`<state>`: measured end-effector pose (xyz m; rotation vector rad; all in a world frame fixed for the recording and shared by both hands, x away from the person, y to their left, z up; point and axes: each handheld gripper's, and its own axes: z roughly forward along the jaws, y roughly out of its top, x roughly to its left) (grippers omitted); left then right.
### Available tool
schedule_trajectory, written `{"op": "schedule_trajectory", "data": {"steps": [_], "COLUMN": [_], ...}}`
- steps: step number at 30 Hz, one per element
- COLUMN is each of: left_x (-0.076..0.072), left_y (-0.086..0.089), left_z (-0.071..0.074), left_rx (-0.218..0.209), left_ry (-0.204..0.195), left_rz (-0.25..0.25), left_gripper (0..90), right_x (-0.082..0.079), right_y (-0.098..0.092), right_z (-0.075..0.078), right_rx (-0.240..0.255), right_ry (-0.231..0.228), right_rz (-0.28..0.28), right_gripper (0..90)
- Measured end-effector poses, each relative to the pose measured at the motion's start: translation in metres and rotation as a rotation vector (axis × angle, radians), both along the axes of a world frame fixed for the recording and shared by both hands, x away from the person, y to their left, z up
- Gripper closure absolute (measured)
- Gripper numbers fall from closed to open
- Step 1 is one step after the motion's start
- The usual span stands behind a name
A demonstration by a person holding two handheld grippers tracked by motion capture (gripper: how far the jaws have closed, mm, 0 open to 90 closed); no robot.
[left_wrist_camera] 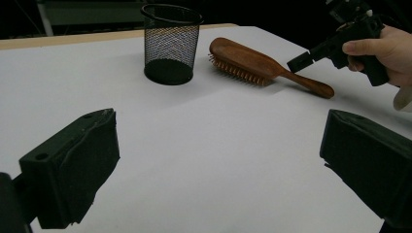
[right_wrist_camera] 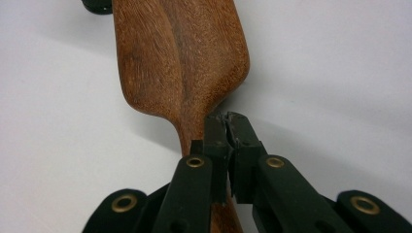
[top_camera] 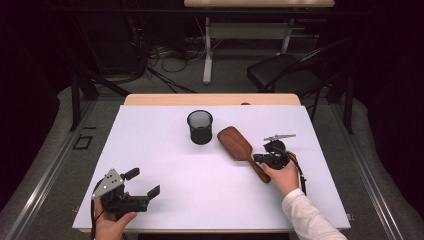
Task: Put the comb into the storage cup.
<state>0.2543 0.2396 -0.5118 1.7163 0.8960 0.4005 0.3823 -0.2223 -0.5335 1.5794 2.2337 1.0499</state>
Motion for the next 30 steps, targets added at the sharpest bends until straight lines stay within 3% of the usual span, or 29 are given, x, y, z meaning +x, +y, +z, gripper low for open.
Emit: {"op": "schedule_trajectory", "data": {"steps": [20,30], "left_x": [0.0,0.0], "left_y": [0.0,0.0], "left_z": [-0.001,-0.001], "left_rx": [0.007,0.004], "left_ry": [0.001,-0.001], "left_rz": [0.002,0.001], "left_gripper": [0.8,0.8], "right_x": [-0.014,-0.015], "right_y": [-0.002,-0.004], "right_z": [-0.005,-0.002], "right_rx": [-0.001,-0.015], "right_ry": [-0.041,-0.067], "right_rz": [-0.001,-0.006], "right_gripper": [83.8,73.1]}}
